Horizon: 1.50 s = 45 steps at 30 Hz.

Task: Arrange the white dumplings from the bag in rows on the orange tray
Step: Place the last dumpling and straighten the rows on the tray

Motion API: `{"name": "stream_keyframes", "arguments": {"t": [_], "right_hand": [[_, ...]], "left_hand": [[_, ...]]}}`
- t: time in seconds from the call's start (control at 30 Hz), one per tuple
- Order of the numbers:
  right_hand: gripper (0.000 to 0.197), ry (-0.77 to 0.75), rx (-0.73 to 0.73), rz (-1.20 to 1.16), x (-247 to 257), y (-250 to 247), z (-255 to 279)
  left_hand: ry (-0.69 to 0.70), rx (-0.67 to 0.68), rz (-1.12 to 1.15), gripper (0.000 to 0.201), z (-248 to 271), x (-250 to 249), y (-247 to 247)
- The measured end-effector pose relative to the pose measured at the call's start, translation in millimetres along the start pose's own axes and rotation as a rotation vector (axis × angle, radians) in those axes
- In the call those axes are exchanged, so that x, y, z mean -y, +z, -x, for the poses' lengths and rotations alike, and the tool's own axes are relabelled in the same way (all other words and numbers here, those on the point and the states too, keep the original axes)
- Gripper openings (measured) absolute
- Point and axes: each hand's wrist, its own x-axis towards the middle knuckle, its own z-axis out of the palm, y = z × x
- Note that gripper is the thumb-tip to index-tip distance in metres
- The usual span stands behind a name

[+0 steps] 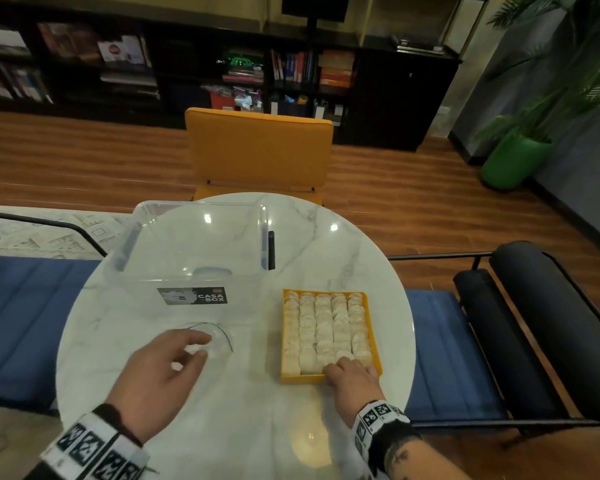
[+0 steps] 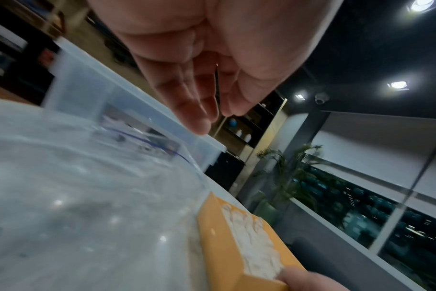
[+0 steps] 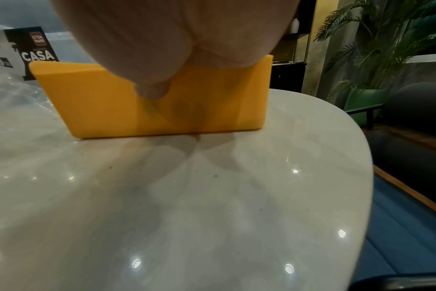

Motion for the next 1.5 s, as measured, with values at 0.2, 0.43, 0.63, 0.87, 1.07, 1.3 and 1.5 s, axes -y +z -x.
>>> {"name": "stream_keyframes", "arguments": {"t": [0.2, 0.43, 0.63, 0.87, 1.07, 1.3, 1.5], "right_hand": [[0.038, 0.018, -0.040, -0.040, 3.6, 3.1, 3.7], [0.057, -0.228, -0.316, -0.060, 48.0, -24.2, 16.7], [0.080, -0.103, 0.044, -0.664, 157.8, -42.8, -15.8], [0.046, -0.267, 0.088, -0.613, 227.1, -51.1, -17.6], [0.050, -0.567, 0.079, -0.582, 240.1, -92.5, 18.0], [0.078, -0.169, -0.350, -1.029, 183.5, -139.7, 64.8], [0.016, -0.044, -0.291, -1.184, 139.6, -137.2, 106.1]], "left_hand": [[-0.160, -0.160, -0.128, 0.029, 0.5, 65.1, -48.6], [-0.614, 0.018, 0.083, 0.092, 17.2, 139.8, -46.5], [-0.848, 0.170, 0.398, 0.064, 12.4, 146.2, -22.1], [-0.823, 0.266, 0.764, 0.043, -8.2, 94.6, -35.5], [-0.423, 0.207, 0.384, 0.044, -30.1, 52.3, -53.9], [0.188, 0.406, -0.032, 0.019, -41.4, 15.4, -76.8], [0.331, 0.612, 0.013, 0.046, -28.6, -54.0, -25.2]]}}
